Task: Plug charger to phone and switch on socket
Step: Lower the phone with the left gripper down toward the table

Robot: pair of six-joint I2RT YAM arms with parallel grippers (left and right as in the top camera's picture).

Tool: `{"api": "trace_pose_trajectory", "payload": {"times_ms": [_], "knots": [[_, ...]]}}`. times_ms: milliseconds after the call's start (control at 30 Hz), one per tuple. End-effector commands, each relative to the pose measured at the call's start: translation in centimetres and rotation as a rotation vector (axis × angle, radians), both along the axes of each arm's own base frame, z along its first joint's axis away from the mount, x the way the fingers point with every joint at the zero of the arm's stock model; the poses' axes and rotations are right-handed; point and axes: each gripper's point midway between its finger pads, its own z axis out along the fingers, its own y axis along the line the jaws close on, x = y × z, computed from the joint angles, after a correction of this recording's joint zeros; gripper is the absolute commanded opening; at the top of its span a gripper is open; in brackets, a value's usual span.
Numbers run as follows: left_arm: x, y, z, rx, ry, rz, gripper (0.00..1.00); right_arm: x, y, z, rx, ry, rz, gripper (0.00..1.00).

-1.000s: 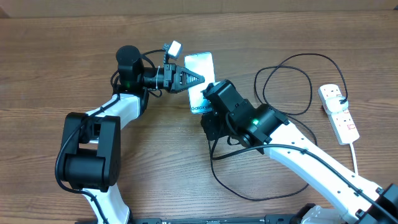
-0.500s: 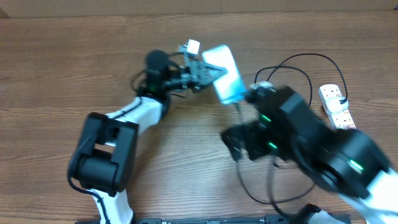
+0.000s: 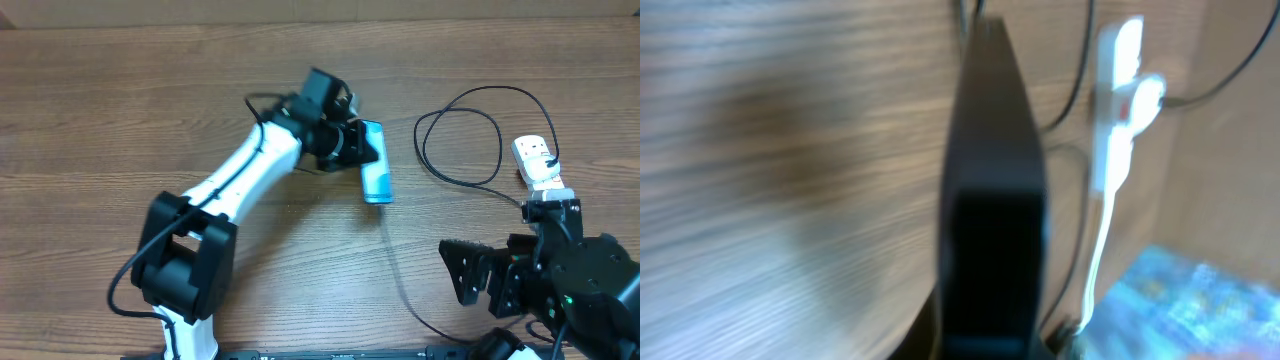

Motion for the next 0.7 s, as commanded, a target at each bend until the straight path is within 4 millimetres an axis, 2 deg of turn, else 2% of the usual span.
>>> {"api": "trace_pose_trajectory", "payload": {"times_ms": [0, 133, 267, 367, 533, 667], "knots": [[0.7, 4.2, 2.8, 0.017, -0.18, -0.229, 0.04, 1.3, 0.4, 0.4, 0.015, -0.03, -0.04, 1.0], [-0.8, 9.3, 1.5, 0.074, -0.085, -0.254, 0.04, 2.9, 1.8, -0.6, 0.03, -0.047, -0.04, 1.0], [-1.6, 12.8, 0.9, 0.08, -0.029, -0.247, 0.04, 4.5, 3.2, -3.3, 0.021, -0.031, -0.043, 1.0], [-3.1, 13.8, 1.5, 0.029, 0.007, -0.273, 0.05, 5.0, 3.7, -6.0, 0.014, 0.032, -0.083, 1.0], [-5.9, 13.9, 3.8, -0.076, -0.013, -0.328, 0.05, 5.4, 4.0, -10.1, -0.048, 0.148, -0.13, 1.0], [-8.3, 15.0, 6.3, -0.07, -0.113, -0.304, 0.05, 5.9, 4.4, -11.5, -0.087, 0.196, -0.144, 1.0]]}}
